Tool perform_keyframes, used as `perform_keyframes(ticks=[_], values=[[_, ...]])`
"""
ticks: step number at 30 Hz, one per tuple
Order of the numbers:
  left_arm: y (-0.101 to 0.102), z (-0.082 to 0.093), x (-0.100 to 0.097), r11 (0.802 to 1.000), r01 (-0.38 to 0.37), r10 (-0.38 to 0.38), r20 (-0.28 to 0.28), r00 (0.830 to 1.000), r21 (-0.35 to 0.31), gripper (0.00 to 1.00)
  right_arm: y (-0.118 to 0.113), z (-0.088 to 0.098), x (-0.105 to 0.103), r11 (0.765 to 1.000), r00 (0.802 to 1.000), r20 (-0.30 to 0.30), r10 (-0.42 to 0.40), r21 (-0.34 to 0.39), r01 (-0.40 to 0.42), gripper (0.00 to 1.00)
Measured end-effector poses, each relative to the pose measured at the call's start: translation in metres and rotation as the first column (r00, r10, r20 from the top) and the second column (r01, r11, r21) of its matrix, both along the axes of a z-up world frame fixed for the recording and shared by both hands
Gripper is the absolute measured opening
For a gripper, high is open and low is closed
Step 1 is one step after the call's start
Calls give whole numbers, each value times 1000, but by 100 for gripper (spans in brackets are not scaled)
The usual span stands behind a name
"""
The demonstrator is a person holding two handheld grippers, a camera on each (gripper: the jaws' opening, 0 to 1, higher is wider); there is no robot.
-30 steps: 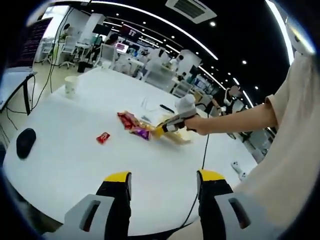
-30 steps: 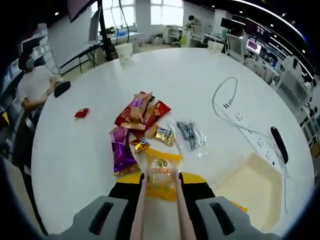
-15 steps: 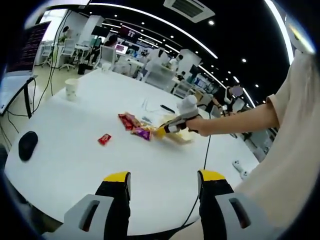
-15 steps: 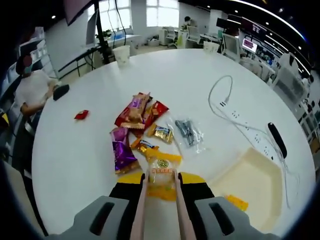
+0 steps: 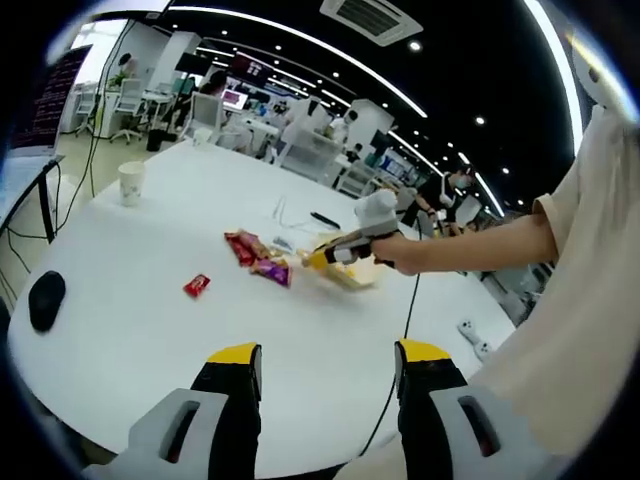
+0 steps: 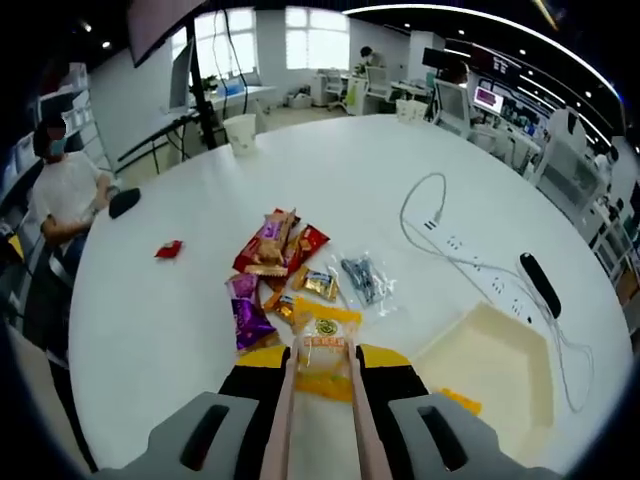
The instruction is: Place the target food into the container with the food tongs after gripping and lifting it, then release it inside without dropping or visibly crushing the food.
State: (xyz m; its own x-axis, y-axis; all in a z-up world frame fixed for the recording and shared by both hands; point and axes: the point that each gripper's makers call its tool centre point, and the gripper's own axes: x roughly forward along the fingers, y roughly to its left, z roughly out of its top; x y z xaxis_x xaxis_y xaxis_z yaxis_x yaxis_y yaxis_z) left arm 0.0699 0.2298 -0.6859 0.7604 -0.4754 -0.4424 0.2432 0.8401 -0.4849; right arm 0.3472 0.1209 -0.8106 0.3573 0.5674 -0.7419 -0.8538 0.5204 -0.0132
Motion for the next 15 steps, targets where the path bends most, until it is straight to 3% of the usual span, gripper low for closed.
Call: perform_keyframes(ticks=[10,15], values=[[-2,8,2,1000,21,-21,17,1000,5,53,0,30,-15,998,1000,25,-5,67,3,25],[-7,12,3,1000,26,-25,27,999,-5,53,4,44,-26,996,998,56,37,79,-41,25]])
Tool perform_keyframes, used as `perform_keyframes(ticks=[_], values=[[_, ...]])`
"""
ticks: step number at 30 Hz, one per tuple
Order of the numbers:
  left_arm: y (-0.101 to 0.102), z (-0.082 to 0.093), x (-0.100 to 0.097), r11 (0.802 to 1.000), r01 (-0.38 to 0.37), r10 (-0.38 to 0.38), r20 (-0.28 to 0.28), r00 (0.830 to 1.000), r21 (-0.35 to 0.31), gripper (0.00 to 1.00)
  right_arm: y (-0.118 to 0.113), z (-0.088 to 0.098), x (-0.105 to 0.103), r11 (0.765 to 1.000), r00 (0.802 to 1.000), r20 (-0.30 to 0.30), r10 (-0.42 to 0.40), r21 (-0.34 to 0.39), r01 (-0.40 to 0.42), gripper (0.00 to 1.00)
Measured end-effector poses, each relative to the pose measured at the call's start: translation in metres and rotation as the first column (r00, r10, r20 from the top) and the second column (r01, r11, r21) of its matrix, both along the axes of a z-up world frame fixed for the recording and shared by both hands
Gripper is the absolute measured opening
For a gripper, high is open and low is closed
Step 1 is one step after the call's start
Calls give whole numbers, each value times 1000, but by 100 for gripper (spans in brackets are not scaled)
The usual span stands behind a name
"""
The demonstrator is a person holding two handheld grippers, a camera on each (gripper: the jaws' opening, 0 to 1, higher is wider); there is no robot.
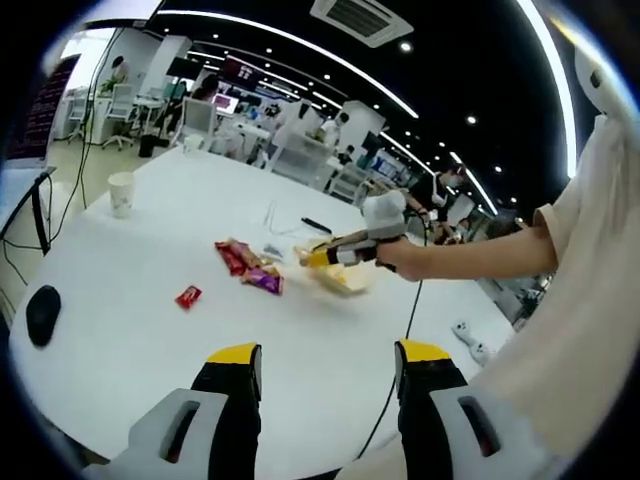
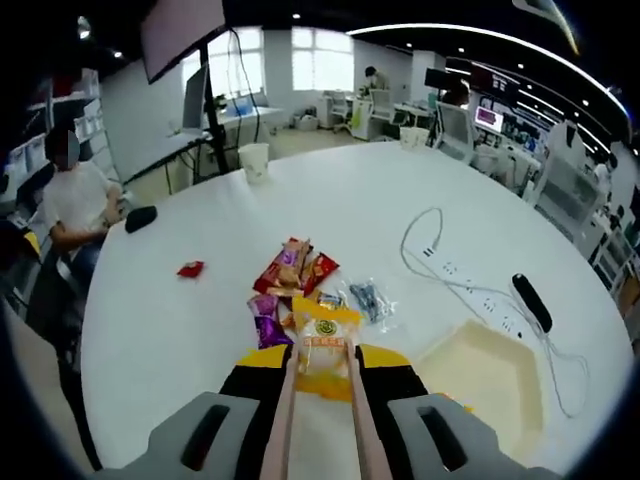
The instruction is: Place the target food into the container with the food tongs after gripping and lifting it, then release it inside without dropping or visibly crushing the food.
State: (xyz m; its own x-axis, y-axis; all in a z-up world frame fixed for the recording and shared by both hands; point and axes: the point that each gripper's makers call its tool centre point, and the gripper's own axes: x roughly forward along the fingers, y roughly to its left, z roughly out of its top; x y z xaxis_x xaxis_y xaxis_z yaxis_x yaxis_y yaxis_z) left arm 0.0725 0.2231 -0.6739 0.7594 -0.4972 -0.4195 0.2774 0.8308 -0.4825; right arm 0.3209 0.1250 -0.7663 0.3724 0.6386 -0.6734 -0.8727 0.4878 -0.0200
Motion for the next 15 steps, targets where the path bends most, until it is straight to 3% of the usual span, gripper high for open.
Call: perform_keyframes(ticks=[6,15], values=[[-6,2,-1,1000,14,-14,9,1000,-2,53,-1,15,-1,999,1000,16,-13,35,12,24],[-8,4,-4,1000,25,-25,20,999,2,53,-11,20,1,998,999,26,-32,48,31,23]])
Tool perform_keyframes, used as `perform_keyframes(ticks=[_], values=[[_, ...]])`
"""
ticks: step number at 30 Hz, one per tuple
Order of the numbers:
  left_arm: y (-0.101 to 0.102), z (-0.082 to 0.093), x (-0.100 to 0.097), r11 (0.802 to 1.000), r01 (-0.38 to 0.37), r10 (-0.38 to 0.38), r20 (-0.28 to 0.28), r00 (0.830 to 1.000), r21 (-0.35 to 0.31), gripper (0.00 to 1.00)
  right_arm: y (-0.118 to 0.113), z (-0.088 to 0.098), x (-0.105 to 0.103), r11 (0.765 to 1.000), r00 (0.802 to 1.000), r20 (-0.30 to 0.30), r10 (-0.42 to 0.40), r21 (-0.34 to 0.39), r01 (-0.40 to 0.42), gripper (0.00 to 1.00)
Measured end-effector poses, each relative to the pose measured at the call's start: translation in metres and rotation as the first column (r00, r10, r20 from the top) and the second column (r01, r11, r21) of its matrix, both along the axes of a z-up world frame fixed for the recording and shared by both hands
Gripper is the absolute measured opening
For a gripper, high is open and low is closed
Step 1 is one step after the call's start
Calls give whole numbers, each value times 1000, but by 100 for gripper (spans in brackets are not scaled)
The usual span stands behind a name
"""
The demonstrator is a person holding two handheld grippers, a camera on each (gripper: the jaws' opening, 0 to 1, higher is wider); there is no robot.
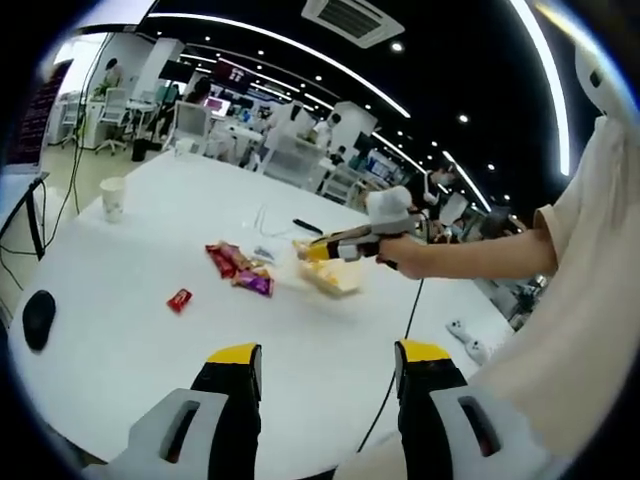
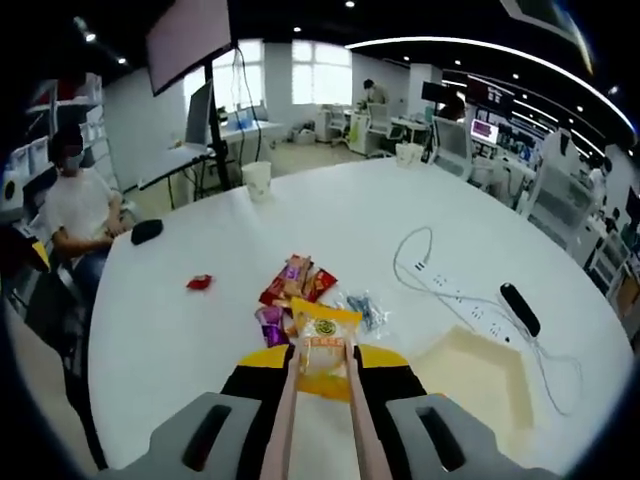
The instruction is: Place the target food into the container with the food tongs after gripping and lifting it, then release it inside without dropping or visibly crushing the food.
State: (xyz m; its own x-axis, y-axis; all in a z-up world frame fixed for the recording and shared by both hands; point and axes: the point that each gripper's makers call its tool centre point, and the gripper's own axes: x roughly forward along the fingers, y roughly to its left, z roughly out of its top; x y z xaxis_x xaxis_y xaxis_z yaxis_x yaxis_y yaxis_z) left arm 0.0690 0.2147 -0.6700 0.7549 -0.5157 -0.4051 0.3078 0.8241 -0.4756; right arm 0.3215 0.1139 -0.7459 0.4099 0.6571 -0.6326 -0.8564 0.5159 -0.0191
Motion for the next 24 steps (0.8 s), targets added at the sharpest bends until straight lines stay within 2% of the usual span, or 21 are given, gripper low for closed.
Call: perform_keyframes(ticks=[13,20,24], values=[[-5,3,3,1000,28,-28,19,999,-1,53,-17,24,10,996,997,25,-72,50,70,24],[-9,2,6,999,36,-36,19,999,-16,53,-25,42,15,993,993,56,-100,73,96,24],[-15,3,7,998,63,-63,22,998,5,54,-24,57,17,988,990,78,-118,105,110,24]])
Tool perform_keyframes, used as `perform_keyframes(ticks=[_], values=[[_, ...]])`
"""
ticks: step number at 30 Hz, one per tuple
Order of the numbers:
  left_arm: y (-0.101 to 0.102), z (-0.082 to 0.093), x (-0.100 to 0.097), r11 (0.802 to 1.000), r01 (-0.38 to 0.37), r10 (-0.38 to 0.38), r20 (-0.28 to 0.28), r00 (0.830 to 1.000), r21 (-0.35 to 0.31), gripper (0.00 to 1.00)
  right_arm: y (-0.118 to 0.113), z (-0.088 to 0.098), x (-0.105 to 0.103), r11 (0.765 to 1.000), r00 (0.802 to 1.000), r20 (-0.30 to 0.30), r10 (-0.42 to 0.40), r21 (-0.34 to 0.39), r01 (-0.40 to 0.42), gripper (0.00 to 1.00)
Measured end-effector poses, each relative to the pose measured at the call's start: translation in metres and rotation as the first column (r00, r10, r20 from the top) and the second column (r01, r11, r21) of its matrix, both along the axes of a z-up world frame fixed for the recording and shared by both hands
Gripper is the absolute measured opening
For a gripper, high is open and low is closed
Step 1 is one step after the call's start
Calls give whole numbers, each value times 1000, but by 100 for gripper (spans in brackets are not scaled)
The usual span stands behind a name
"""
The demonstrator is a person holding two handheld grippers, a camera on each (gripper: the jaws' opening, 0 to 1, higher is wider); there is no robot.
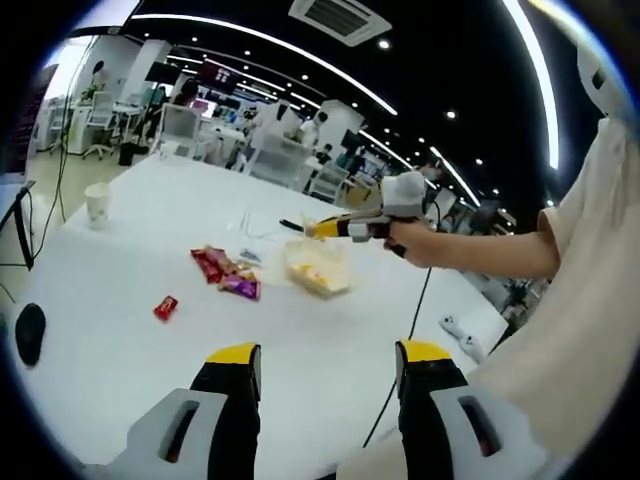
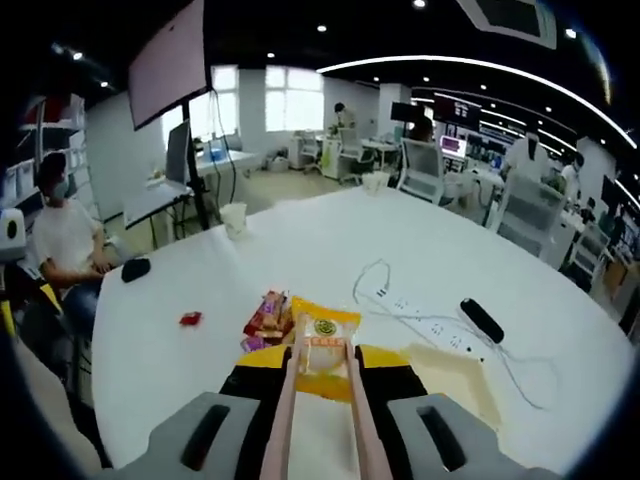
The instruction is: Place the target food into the container with the food tongs after gripping and lifting it, then release it inside without dropping or visibly crushing the food.
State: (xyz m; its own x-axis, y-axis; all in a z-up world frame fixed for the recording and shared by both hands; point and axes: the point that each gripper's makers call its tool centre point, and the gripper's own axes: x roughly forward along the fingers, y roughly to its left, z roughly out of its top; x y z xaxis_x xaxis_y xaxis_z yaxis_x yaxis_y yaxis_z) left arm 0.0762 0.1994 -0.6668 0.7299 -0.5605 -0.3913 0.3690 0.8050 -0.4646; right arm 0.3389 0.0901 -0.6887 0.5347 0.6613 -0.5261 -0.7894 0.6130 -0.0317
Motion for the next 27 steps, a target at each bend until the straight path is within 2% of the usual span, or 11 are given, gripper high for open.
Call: perform_keyframes(ticks=[7,23,27], values=[[0,1,1,1000,5,-5,5,1000,-4,54,2,12,2,1000,999,49,14,-5,-14,25],[1,1,-1,1000,3,-3,6,1000,-11,54,-27,8,5,999,998,41,-49,-8,49,25],[0,1,0,1000,5,-5,8,1000,-13,54,-35,7,8,998,997,56,-55,-31,56,22]])
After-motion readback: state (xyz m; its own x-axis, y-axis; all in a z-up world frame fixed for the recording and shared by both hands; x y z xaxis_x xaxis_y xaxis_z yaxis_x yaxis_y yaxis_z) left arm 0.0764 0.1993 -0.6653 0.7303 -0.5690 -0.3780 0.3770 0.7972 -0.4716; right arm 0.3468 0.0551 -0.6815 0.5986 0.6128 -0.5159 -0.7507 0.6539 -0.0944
